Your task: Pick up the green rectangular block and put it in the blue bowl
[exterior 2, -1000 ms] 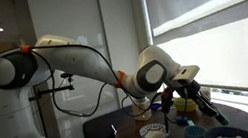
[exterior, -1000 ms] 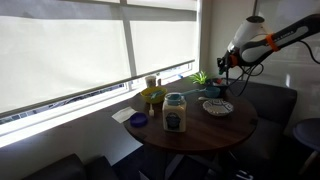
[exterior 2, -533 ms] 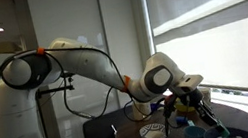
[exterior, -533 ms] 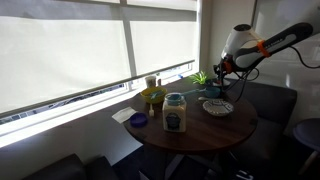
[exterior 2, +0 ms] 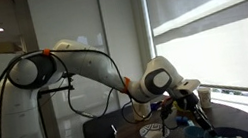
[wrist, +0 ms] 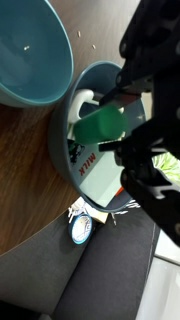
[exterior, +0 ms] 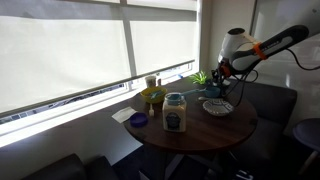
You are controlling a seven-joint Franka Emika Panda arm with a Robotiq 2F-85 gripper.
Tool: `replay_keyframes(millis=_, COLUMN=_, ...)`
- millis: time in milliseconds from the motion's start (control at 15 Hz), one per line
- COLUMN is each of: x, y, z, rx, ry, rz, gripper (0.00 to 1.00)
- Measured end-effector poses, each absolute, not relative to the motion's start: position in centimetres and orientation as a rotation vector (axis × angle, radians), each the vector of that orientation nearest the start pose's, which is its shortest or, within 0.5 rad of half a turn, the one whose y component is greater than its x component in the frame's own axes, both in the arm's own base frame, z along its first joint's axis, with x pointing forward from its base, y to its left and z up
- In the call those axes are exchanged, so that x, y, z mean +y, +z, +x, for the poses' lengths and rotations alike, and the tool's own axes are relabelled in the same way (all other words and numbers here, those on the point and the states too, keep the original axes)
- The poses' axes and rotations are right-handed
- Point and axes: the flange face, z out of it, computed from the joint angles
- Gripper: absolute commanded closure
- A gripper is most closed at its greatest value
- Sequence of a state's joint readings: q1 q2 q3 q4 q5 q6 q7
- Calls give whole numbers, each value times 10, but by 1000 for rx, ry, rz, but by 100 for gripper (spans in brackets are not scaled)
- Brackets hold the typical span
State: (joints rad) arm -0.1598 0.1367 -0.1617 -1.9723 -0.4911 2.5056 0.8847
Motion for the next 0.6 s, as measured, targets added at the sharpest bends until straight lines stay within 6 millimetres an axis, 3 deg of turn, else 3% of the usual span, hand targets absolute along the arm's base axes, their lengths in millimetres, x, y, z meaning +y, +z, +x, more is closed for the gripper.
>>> replay_keyframes(millis=267, x=-187, y=445, z=590, rx=1369, ry=-797, rz=-2996, gripper=2)
replay_keyframes(millis=400, x=-183, y=452, z=590, rx=1339, ry=-791, rz=-2969, gripper=0)
replay_keyframes(millis=600, x=-165, y=477, z=582, rx=1128, ry=-767, rz=-2954, gripper=0)
